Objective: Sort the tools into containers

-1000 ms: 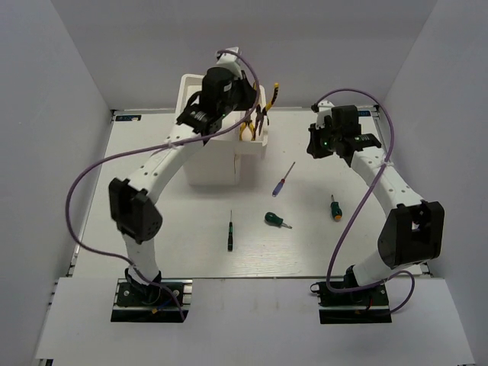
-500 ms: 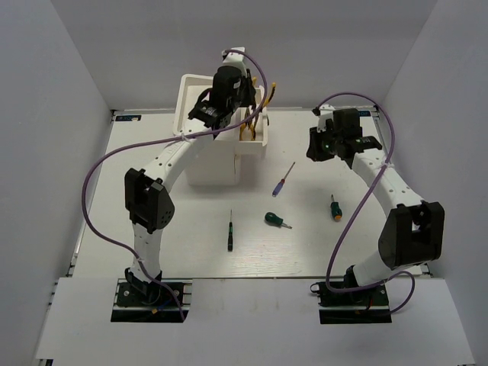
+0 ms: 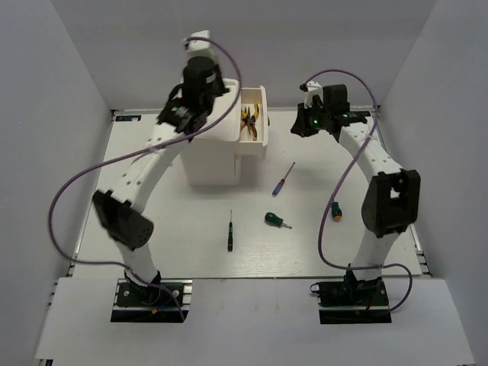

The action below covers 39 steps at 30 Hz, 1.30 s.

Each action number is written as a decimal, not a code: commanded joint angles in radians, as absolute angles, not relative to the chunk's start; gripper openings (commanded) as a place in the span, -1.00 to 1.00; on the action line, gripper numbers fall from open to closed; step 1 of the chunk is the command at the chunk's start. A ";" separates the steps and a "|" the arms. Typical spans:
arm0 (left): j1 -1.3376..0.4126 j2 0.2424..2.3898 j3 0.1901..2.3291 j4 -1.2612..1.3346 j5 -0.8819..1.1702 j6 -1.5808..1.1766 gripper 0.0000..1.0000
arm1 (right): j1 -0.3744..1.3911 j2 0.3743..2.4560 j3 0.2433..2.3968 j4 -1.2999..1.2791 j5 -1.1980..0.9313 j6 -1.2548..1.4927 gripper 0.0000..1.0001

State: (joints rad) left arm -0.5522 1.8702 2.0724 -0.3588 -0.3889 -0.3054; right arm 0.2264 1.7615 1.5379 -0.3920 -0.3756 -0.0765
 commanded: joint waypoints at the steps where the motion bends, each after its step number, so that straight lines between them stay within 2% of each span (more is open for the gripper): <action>1: -0.438 1.640 1.924 -0.495 -0.659 -0.386 -1.00 | 0.253 1.924 1.747 -0.369 -0.431 -0.031 -1.00; 2: -0.360 1.609 1.881 -0.543 -0.660 -0.415 -0.79 | 0.256 1.986 1.826 -0.383 -0.422 -0.015 -1.00; 4: -0.281 1.551 1.775 -0.580 -0.600 -0.480 -0.24 | 0.288 2.038 1.887 -0.379 -0.405 -0.021 -1.00; 7: -0.169 1.540 1.683 -0.633 -0.491 -0.534 -0.06 | 0.314 2.066 1.925 -0.367 -0.397 -0.031 -1.00; 12: -0.095 1.606 1.576 -0.605 -0.290 -0.560 -0.03 | 0.344 2.115 1.968 -0.356 -0.426 -0.025 -1.00; 16: -0.095 1.669 1.522 -0.513 -0.045 -0.496 0.00 | 0.370 2.100 1.931 -0.293 -0.497 -0.014 -1.00; 21: -0.095 1.724 1.525 -0.491 0.116 -0.445 0.00 | 0.405 2.108 1.951 -0.250 -0.569 -0.047 -1.00; 35: -0.095 1.747 1.493 -0.471 0.176 -0.422 0.00 | 0.480 2.189 2.080 -0.250 -0.655 -0.041 -1.00; 37: -0.095 1.747 1.493 -0.492 0.158 -0.431 0.06 | 0.483 2.192 2.074 -0.253 -0.647 -0.043 -1.00; 39: -0.086 1.747 1.514 -0.550 0.077 -0.460 0.31 | 0.486 2.178 2.056 -0.262 -0.583 -0.049 -1.00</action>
State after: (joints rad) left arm -0.0601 1.7760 1.4982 -0.5163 0.0696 -0.4152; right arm 0.4469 2.1841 2.0262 -0.3180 -0.5636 -0.0589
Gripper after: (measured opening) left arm 0.625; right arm 0.004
